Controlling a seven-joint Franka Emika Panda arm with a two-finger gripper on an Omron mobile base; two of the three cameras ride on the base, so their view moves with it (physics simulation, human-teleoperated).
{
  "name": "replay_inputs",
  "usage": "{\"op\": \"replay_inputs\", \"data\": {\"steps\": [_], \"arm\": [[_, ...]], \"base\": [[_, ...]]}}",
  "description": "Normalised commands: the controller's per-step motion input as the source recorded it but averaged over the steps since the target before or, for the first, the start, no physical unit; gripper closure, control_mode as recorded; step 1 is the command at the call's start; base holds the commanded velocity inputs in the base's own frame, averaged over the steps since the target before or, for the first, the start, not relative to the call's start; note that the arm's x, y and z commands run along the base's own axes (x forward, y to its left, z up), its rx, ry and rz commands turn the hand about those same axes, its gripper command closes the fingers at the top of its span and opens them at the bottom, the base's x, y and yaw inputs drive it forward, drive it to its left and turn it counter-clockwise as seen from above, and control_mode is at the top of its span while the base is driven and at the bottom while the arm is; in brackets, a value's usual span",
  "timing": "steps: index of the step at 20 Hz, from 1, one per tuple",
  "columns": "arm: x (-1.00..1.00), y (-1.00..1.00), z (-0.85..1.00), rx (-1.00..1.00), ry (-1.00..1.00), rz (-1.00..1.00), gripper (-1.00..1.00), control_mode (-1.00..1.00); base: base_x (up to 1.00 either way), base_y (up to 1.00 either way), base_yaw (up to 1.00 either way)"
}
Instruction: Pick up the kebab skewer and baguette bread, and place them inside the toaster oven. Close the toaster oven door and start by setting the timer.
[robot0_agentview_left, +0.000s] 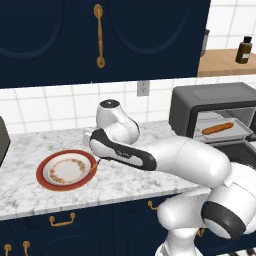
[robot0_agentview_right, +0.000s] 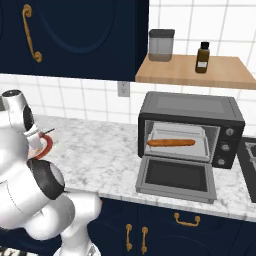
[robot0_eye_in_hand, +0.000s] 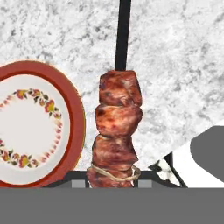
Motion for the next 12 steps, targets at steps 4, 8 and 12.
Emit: {"op": "replay_inputs", "data": {"steps": [4,8,12], "arm": [[-0.34,-1.00,0.70,0.20,0.00,-0.13,1.00,-1.00],[-0.18,-1.00,0.58,0.16,0.00,-0.05,1.00,-1.00],[-0.05,-1.00,0.56,0.09,0.00,-0.08,1.00,-1.00]], "base": [[0.00,0.00,0.00],[0.00,0.00,0.00],[0.00,0.00,0.00]]}}
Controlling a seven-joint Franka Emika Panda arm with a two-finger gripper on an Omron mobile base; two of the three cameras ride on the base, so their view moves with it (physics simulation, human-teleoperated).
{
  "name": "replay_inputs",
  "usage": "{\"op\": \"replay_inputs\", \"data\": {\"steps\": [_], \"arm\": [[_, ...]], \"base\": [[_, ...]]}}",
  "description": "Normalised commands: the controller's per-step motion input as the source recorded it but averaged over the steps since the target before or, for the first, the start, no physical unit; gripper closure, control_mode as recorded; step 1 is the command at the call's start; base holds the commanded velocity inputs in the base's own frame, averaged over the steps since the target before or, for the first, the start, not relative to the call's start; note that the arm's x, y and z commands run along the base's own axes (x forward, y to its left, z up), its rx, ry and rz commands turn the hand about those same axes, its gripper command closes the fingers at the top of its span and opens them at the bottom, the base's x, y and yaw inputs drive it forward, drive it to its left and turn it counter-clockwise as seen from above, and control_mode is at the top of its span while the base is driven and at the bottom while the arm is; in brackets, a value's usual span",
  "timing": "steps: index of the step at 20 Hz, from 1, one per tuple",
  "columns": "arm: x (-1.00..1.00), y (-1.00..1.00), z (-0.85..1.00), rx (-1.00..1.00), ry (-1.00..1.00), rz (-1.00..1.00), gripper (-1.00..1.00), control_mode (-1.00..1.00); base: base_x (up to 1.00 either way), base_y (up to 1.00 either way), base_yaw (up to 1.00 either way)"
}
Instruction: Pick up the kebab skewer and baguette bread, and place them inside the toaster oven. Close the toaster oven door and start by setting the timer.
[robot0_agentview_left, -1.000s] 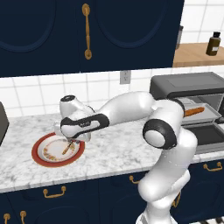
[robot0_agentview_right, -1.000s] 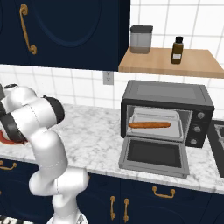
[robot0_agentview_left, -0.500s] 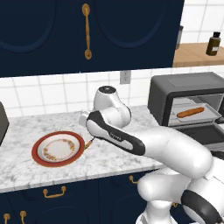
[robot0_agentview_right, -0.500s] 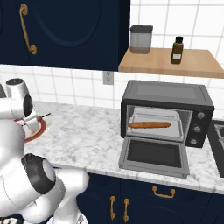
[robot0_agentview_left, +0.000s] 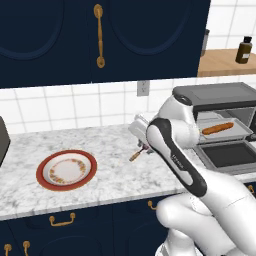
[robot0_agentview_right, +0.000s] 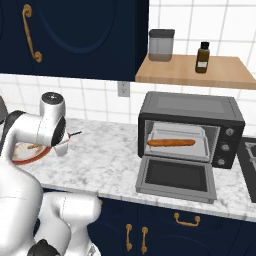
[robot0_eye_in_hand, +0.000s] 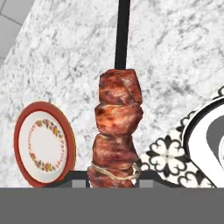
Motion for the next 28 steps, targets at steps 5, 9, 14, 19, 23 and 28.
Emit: {"op": "replay_inputs", "data": {"steps": [5,9,14,19,23,28], "arm": [[0.00,-1.00,0.55,0.03,0.00,-0.09,1.00,-1.00],[0.00,-1.00,0.29,0.00,0.00,-0.23,1.00,-1.00],[0.01,-1.00,0.07,0.00,0.00,-0.33,1.00,-1.00],[0.10,-1.00,0.00,0.00,0.00,-0.32,1.00,-1.00],[0.39,-1.00,0.00,0.00,0.01,-0.17,1.00,-1.00],[0.32,-1.00,0.00,-0.02,0.00,-0.02,1.00,-1.00]], "base": [[0.00,0.00,0.00],[0.00,0.00,0.00],[0.00,0.00,0.00],[0.00,0.00,0.00],[0.00,0.00,0.00],[0.00,0.00,0.00]]}}
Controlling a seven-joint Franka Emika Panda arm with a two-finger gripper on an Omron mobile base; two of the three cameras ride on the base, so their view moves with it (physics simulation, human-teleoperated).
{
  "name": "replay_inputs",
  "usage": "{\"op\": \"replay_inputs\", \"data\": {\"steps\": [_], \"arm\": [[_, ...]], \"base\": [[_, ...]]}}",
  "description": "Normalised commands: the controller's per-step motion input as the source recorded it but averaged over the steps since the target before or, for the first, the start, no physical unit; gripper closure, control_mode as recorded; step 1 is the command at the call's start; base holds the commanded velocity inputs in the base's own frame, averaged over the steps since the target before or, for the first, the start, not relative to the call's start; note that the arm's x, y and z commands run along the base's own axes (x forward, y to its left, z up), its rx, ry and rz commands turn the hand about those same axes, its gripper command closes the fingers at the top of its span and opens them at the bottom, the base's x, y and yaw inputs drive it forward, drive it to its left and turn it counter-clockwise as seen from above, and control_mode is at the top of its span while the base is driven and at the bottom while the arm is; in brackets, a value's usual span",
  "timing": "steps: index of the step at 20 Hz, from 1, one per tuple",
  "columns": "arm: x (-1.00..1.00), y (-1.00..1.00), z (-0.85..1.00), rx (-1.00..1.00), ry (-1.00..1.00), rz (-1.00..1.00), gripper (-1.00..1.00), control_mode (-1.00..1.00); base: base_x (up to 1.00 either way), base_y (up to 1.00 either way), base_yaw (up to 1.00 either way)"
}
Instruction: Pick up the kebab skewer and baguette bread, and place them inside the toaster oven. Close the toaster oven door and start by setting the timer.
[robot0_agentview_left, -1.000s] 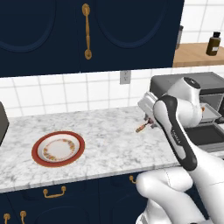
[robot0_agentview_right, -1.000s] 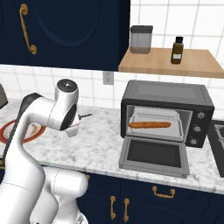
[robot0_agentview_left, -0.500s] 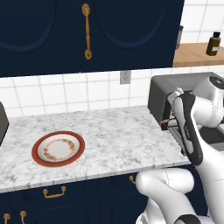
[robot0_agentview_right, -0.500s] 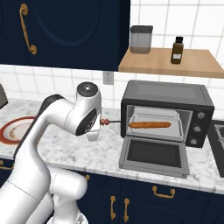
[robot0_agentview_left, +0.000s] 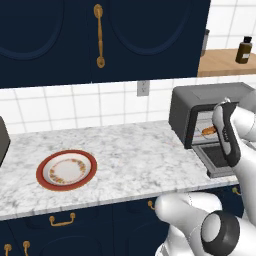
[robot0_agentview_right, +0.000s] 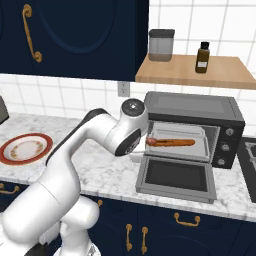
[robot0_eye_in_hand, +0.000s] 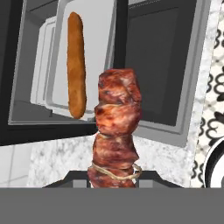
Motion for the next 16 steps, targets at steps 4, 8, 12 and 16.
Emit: {"op": "replay_inputs", "data": {"steps": [4,8,12,16], "arm": [[0.20,-1.00,0.00,-0.04,0.00,0.01,1.00,-1.00],[0.31,-0.92,-0.01,-0.02,0.00,0.00,1.00,-1.00],[0.36,-0.20,-0.30,0.00,0.00,-0.06,1.00,-1.00],[0.40,-0.01,-0.39,0.00,0.00,-0.08,1.00,-1.00]], "base": [[0.00,0.00,0.00],[0.00,0.00,0.00],[0.00,0.00,0.00],[0.00,0.00,0.00]]}}
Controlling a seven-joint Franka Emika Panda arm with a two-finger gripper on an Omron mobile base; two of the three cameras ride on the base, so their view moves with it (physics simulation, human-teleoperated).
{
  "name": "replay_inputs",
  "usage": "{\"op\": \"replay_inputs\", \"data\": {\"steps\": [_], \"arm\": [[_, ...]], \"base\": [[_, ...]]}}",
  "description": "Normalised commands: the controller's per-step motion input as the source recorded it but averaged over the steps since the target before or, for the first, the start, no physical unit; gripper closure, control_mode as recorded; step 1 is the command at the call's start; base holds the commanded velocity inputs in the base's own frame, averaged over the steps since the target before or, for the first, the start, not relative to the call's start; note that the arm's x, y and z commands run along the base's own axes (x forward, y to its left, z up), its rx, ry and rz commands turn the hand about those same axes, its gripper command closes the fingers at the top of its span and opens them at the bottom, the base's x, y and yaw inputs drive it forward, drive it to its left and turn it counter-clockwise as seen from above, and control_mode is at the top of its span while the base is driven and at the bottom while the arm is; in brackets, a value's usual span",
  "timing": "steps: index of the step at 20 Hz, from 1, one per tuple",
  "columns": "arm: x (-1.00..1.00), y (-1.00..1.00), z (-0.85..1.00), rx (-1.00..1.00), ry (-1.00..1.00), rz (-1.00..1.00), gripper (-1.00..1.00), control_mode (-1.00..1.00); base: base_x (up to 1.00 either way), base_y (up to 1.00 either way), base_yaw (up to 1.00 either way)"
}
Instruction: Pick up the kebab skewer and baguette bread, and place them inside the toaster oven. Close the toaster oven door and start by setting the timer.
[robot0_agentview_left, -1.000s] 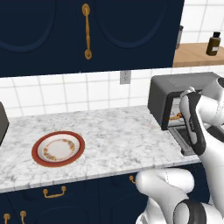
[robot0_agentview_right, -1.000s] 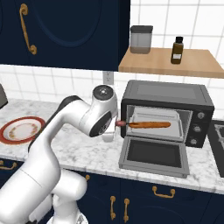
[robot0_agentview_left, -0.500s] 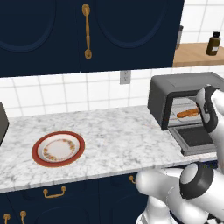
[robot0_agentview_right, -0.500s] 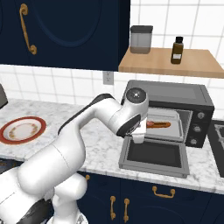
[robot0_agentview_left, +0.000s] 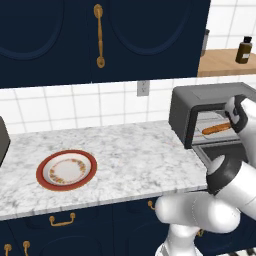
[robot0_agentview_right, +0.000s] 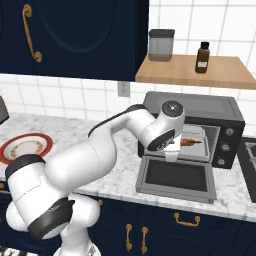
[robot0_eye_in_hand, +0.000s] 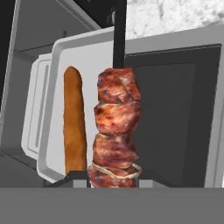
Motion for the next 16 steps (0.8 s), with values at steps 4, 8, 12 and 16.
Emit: {"op": "replay_inputs", "data": {"steps": [4,8,12,16], "arm": [[0.31,-0.07,-0.41,0.00,0.00,-0.06,1.00,-1.00],[0.36,-0.16,-0.21,0.00,0.00,-0.03,1.00,-1.00],[0.33,-0.33,-0.03,0.00,0.00,0.00,1.00,-1.00],[0.22,-0.28,-0.07,0.00,0.00,0.00,1.00,-1.00]], "base": [[0.00,0.00,0.00],[0.00,0.00,0.00],[0.00,0.00,0.00],[0.00,0.00,0.00]]}}
